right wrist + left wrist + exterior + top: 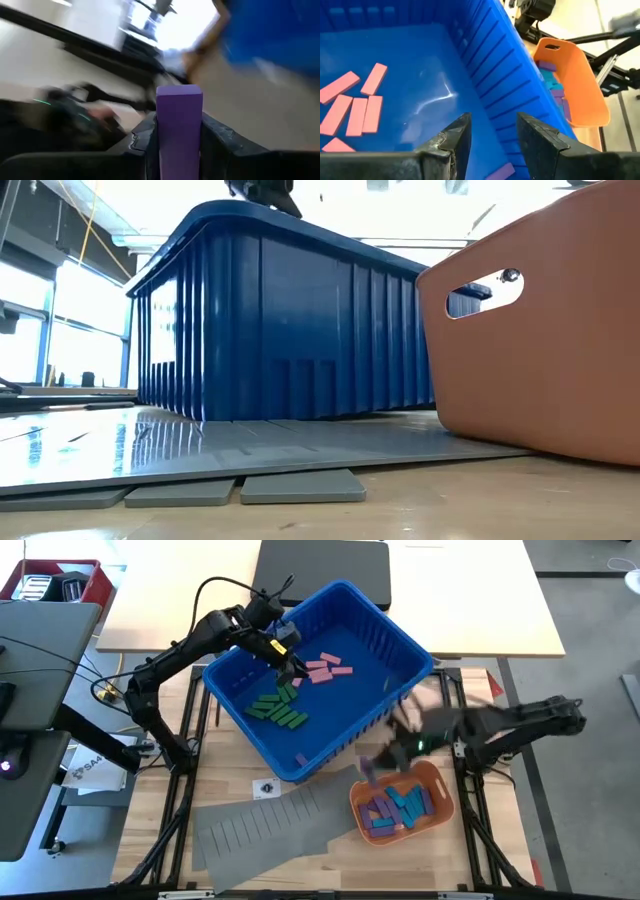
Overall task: Sort blocks
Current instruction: Put the purple block into the orange bin
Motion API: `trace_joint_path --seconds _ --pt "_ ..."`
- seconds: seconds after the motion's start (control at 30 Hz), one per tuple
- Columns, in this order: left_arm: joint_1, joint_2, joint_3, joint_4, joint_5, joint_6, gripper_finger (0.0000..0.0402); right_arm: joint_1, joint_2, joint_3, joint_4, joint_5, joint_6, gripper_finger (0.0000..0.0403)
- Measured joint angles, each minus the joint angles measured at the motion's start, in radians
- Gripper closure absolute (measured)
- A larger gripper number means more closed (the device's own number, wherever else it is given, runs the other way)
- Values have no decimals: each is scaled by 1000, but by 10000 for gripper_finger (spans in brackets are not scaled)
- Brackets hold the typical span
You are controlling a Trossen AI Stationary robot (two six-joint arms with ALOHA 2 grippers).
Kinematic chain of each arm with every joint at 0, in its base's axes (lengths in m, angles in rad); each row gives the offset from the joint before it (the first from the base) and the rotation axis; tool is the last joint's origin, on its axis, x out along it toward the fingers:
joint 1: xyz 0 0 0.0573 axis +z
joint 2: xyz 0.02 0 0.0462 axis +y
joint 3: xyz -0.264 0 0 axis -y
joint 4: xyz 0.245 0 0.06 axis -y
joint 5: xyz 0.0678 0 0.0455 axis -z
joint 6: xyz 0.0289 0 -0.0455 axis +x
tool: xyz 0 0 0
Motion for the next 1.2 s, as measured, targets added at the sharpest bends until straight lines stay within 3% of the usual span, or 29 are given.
trace_joint_path --seconds 0.13,0.3,0.5,0.73,0.93,1.2 --pt "20 0 0 -24 1 30 255 153 0 -130 -96 89 265 303" --pt "26 0 0 -26 1 56 254 246 0 -257 -230 101 505 303" --pt "25 0 0 -27 3 76 254 262 -1 -323 -457 23 576 303" --pt "25 0 0 -30 3 70 254 261 -1 -441 -467 -81 622 303" --pt "25 1 -1 -59 3 70 254 260 -1 -497 -463 -71 682 256" --pt "25 1 -1 -70 3 71 254 257 0 -495 -481 -48 716 269"
